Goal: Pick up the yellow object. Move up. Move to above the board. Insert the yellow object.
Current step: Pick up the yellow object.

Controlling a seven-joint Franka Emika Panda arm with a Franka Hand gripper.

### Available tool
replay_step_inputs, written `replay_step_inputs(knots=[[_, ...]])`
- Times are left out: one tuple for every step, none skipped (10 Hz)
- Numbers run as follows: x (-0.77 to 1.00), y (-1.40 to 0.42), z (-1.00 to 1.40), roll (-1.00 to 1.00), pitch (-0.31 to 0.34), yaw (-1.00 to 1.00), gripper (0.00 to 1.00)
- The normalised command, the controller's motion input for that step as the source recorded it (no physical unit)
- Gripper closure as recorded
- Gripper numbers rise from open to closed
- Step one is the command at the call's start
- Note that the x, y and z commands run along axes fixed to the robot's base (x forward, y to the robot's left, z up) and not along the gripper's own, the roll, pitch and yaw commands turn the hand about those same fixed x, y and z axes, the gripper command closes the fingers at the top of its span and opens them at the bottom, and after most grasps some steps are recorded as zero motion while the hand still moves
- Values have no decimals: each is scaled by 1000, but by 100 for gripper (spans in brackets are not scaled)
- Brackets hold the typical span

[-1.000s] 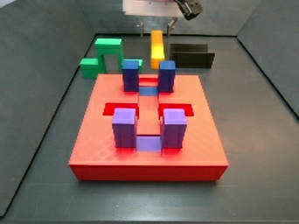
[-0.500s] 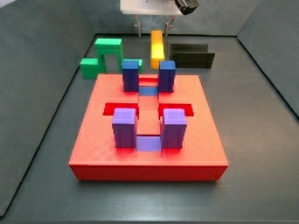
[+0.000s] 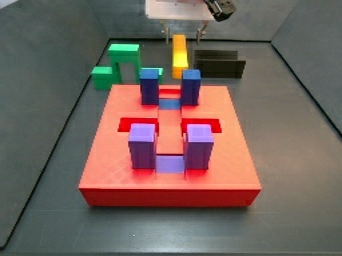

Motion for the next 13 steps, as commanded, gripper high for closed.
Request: replay_step_inputs(knots=[[-26,-57,-126,190,27,-137,0],[-34,-3,-166,80,0,-69,0],[-60,0,-206,6,0,0,0],[-11,0,-211,0,0,20,0],[0,0,-211,-49,-9,117,0],[0,0,-163,-59,0,134,0],[-34,-57,-109,-11,-19,137,0],[-169,-126,-97,0,-54,149,0],[-154,-80,-46,-7,-46,137,0],[-169,-60,-14,-3,-43,83,0],[-223,-34,0,0,-41,20,0],[-191,-69,0,-1,-40,0,0],[-177,-111,0,-6,-56,0,0]])
